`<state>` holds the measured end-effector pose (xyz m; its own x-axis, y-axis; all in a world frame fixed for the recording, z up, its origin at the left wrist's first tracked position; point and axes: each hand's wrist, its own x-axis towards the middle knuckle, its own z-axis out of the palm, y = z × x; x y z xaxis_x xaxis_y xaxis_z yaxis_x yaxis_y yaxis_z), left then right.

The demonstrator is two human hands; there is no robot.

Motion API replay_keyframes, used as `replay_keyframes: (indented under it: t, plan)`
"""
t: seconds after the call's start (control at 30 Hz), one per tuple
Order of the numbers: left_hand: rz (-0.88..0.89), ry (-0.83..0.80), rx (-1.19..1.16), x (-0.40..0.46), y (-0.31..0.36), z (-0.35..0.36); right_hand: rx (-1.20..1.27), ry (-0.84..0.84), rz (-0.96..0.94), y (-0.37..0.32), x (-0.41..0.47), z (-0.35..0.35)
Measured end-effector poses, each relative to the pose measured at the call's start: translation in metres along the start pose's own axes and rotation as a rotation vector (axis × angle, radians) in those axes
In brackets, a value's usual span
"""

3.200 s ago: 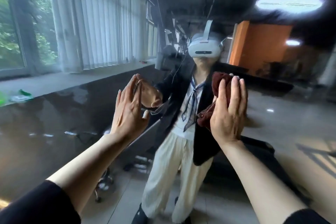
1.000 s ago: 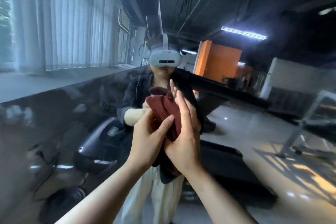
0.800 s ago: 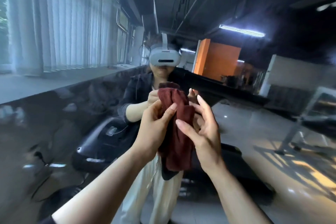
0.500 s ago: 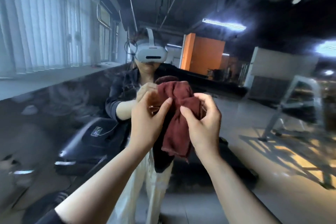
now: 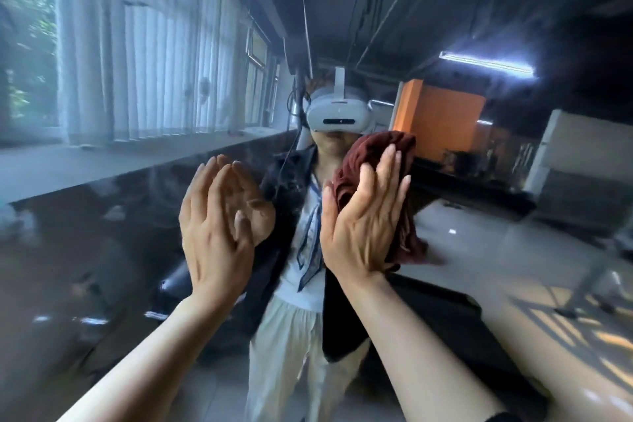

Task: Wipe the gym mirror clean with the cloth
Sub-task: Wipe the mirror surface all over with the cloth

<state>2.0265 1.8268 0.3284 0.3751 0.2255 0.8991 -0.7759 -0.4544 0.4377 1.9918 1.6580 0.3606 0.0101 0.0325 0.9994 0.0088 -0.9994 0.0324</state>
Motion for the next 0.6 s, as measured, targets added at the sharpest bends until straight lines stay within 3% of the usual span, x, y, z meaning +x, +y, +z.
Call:
replay_keyframes:
  t: [0.27,0.43,0.6]
  plan:
    - [-0.082,0.071,0.036,0.009,-0.042,-0.015,0.009,-0.222,-0.400,-0.095,0.013,0.050]
    - [0.040,0.046,0.052,0.007,-0.025,-0.005,-0.022,-0.232,-0.553,-0.052,0.004,0.033]
    - [0.237,-0.049,-0.011,0.010,0.023,0.027,-0.134,-0.221,-0.488,0.020,0.003,-0.008]
